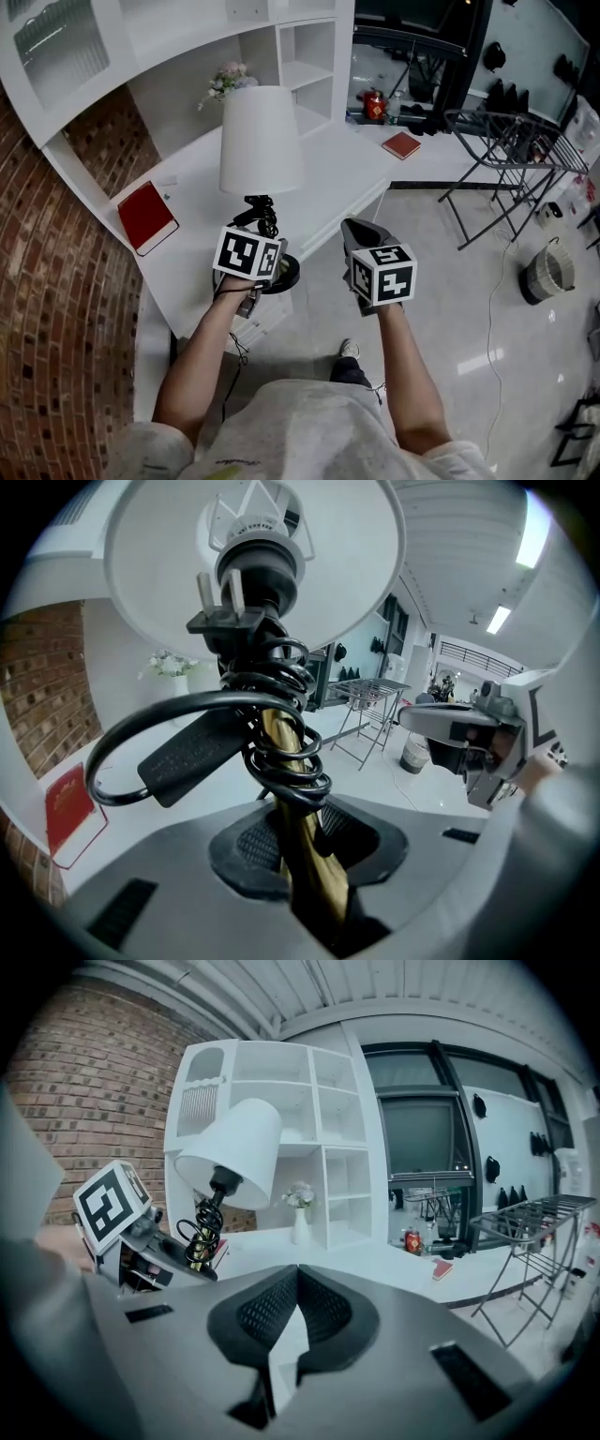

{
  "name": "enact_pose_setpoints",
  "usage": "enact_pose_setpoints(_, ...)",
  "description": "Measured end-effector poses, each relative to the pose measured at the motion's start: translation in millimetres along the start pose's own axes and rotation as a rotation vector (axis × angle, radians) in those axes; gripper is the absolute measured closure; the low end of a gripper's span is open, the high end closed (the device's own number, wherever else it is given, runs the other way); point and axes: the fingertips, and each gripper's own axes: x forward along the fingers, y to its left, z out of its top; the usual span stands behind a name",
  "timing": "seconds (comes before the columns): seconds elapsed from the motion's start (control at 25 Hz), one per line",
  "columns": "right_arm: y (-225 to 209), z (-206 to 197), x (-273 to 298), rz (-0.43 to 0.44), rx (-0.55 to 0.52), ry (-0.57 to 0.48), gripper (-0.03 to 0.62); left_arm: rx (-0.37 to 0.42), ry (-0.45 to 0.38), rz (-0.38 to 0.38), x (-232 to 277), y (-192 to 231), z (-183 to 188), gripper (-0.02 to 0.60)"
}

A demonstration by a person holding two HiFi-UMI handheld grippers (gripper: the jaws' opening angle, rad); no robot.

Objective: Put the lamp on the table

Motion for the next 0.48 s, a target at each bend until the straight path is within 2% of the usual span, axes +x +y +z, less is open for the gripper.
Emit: enact_pose_setpoints(0.48, -95, 21, 54, 0.054, 0.001, 0.024, 0.589, -0.056, 0.004, 0.03, 77, -6, 72, 0.479)
